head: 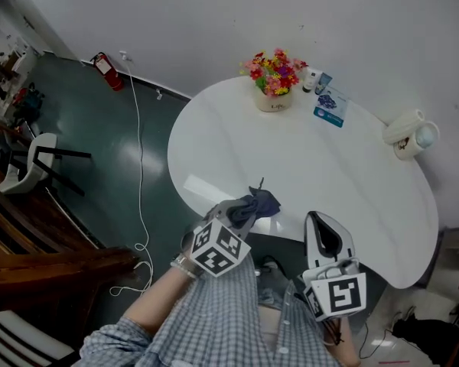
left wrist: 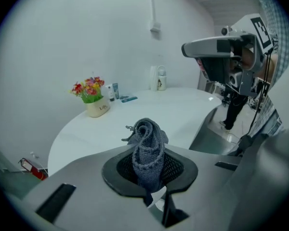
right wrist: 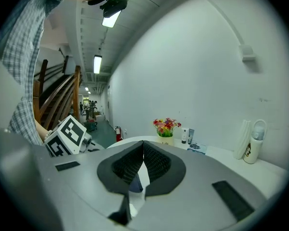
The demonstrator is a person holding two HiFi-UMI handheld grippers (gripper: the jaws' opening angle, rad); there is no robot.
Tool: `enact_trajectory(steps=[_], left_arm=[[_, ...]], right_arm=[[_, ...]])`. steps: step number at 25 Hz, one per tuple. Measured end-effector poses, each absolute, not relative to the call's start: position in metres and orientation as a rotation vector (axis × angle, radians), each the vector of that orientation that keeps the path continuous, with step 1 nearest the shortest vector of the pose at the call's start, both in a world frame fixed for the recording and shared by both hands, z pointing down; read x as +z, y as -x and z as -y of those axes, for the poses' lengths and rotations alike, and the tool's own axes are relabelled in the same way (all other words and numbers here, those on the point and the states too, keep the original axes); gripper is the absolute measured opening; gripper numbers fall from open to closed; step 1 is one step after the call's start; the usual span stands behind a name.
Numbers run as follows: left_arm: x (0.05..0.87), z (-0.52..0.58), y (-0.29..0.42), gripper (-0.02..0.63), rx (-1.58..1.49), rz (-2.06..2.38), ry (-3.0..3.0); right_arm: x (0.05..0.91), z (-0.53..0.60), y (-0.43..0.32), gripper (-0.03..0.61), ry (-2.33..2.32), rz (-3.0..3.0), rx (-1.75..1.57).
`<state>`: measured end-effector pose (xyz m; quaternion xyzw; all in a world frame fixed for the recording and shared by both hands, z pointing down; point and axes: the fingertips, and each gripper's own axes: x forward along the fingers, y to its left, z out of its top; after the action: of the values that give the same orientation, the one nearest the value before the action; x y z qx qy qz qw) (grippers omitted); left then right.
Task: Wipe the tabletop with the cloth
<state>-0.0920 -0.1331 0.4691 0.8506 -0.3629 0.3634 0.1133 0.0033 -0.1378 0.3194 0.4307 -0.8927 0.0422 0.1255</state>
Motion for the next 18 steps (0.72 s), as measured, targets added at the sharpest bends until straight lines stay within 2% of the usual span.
enact_trajectory(steps=[18], left_arm=[[0.389, 0.142, 0.108, 0.054, 0.886, 1.257, -2.497]], right_arm=[[0.303, 0.145, 0.016, 0.009, -1.193, 2.661, 0.064]])
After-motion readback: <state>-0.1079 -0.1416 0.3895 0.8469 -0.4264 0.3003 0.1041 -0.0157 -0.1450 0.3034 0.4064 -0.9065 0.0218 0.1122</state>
